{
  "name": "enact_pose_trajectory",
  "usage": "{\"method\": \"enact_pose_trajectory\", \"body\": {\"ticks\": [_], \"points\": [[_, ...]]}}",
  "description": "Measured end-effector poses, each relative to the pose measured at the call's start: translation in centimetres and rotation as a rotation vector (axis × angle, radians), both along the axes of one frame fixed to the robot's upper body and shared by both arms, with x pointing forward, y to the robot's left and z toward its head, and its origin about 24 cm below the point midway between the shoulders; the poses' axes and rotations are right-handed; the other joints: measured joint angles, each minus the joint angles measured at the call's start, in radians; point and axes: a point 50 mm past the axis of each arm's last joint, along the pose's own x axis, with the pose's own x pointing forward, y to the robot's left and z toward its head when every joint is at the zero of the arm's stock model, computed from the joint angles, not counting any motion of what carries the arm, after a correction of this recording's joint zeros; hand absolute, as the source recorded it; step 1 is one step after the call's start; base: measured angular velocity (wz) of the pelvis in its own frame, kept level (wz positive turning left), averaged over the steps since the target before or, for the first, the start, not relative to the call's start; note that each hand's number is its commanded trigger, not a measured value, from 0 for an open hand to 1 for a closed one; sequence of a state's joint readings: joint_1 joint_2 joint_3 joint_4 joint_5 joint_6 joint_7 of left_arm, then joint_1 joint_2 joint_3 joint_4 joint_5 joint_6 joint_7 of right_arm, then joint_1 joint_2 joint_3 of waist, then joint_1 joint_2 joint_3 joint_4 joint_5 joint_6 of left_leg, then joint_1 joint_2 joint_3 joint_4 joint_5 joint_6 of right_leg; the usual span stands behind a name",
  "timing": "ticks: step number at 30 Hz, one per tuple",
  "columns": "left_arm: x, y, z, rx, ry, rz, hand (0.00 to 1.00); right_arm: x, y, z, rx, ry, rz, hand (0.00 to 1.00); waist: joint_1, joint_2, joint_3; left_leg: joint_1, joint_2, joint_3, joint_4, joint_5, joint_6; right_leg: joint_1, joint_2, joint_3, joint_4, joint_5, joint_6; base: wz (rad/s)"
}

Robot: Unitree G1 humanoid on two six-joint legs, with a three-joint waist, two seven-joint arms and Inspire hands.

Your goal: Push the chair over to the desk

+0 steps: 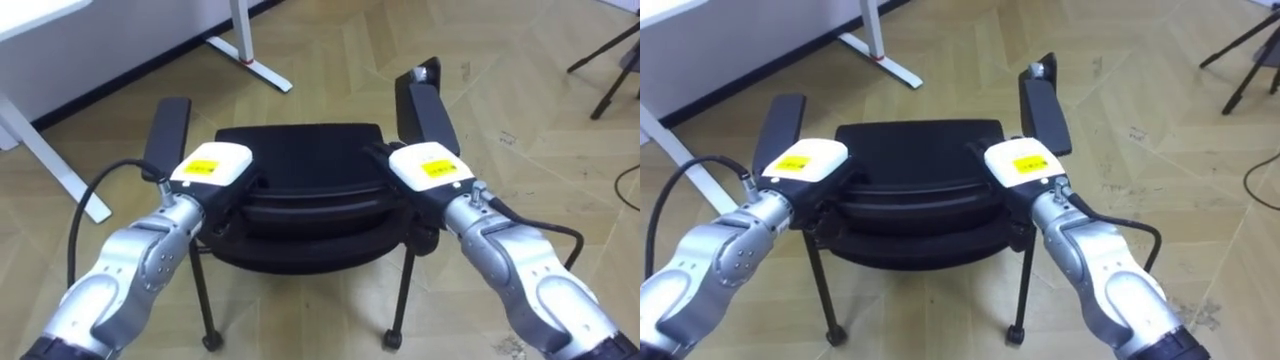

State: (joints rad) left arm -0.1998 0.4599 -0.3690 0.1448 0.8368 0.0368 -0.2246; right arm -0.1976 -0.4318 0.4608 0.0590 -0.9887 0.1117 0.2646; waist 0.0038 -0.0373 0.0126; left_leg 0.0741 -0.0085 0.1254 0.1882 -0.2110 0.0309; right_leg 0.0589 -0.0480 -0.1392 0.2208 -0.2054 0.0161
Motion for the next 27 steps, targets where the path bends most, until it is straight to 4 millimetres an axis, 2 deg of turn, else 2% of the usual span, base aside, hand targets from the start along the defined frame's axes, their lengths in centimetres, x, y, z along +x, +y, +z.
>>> {"method": "enact_pose_trajectory", "body": {"ticks": [3,4,6,15,17,19,27], "points": [[0.0,-0.1,0.0,0.0,-0.005,-0.004,1.0,0.0,-0.1,-0.1,-0.006,0.0,-0.002,0.03,0.0,0.002,0.0004,-0.009,0.0,-0.003,0.001,0.0,0.0,-0.001,0.0,-0.004,0.0,0.0,0.0,0.05],[0.1,-0.2,0.0,0.0,-0.012,-0.005,1.0,0.0,-0.1,-0.1,-0.005,-0.006,-0.003,0.69,-0.001,0.002,0.0005,-0.014,0.0,-0.006,0.001,0.0,0.0,-0.006,0.0,-0.009,0.0,0.0,0.0,0.12],[0.2,-0.5,0.2,-0.003,-0.02,-0.013,1.0,0.1,-0.1,0.0,-0.01,-0.014,-0.01,1.0,-0.003,0.004,0.0009,-0.023,-0.001,-0.018,0.0,0.0,0.0,-0.01,-0.001,-0.019,0.0,0.0,0.0,0.16],[0.2,-1.0,-0.1,-0.019,-0.013,-0.026,1.0,0.0,-0.4,-0.5,-0.044,-0.03,-0.021,1.0,-0.001,0.021,-0.0045,-0.031,-0.003,-0.032,0.012,0.0,0.0,-0.004,-0.005,-0.057,-0.002,0.0,0.0,0.06],[0.0,-1.8,-0.4,-0.03,-0.004,-0.048,1.0,0.5,-0.7,-0.7,-0.053,-0.051,-0.039,1.0,0.002,0.032,-0.0095,-0.028,-0.004,-0.036,0.012,0.0,0.0,-0.005,-0.007,-0.059,-0.003,0.0,0.0,0.08],[-0.2,-1.9,-0.6,-0.035,-0.003,-0.055,1.0,0.4,-0.9,-1.0,-0.078,-0.043,-0.033,1.0,0.007,0.033,-0.0114,-0.023,-0.004,-0.043,0.012,0.0,0.0,0.002,-0.007,-0.06,-0.002,0.0,0.0,0.07],[-0.2,-1.9,-0.7,-0.033,-0.004,-0.052,1.0,0.2,-0.6,-1.6,-0.112,-0.096,0.01,1.0,0.005,0.033,-0.005,-0.019,-0.004,-0.045,0.012,0.0,0.0,0.008,-0.007,-0.061,-0.003,0.0,0.0,0.01]]}}
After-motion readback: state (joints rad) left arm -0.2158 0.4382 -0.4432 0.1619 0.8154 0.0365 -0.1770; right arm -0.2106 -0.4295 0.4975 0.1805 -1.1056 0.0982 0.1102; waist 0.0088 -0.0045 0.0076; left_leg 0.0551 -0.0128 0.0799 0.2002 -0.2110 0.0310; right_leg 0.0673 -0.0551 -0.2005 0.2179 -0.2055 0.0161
